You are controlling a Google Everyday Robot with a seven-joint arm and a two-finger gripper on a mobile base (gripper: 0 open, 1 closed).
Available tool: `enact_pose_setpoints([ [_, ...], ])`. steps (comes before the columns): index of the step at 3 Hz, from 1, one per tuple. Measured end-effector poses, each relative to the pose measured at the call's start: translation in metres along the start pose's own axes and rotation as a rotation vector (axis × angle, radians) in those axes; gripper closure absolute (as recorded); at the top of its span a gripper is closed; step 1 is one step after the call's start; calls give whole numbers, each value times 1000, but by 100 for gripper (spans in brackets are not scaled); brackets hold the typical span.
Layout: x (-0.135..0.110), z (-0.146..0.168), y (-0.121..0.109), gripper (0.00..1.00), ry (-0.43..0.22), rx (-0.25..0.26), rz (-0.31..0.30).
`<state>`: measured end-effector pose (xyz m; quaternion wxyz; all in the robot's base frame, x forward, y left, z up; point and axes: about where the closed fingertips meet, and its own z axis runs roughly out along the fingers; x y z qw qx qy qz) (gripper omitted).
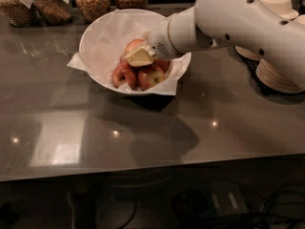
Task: Pick apple from white bowl
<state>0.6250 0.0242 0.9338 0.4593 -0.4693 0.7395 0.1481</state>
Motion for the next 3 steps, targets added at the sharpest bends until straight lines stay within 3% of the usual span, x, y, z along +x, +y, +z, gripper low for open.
enact_pose_setpoints([
  [2, -4, 2, 3, 96, 1, -8, -26],
  [3, -15, 0, 6, 100, -4, -30, -70],
])
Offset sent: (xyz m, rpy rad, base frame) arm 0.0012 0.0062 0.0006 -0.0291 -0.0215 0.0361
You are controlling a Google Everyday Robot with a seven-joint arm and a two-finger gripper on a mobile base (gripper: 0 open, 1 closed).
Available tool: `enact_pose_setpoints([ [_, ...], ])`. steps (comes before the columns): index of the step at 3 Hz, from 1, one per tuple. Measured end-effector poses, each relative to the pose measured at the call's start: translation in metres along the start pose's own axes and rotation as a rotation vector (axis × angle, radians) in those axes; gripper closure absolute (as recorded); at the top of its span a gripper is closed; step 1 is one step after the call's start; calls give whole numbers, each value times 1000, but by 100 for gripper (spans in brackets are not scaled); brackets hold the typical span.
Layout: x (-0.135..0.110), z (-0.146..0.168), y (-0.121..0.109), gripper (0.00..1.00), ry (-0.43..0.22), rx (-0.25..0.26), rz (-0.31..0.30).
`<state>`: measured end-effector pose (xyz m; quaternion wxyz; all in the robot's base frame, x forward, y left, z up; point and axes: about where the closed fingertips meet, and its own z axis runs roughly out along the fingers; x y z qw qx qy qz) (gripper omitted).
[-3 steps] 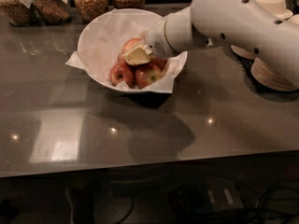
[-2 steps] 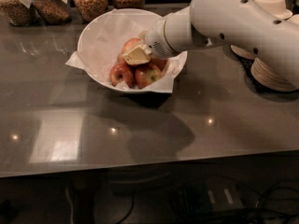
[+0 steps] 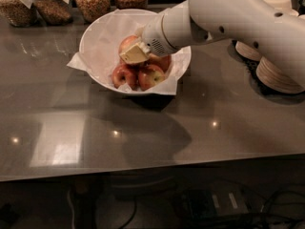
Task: Pick apple from white bowl
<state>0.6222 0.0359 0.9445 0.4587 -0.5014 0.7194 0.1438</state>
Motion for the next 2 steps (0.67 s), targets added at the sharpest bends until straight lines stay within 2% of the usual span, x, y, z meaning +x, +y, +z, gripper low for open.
enact_pose_setpoints([
  [2, -46, -28, -3, 100, -27, -49, -135],
])
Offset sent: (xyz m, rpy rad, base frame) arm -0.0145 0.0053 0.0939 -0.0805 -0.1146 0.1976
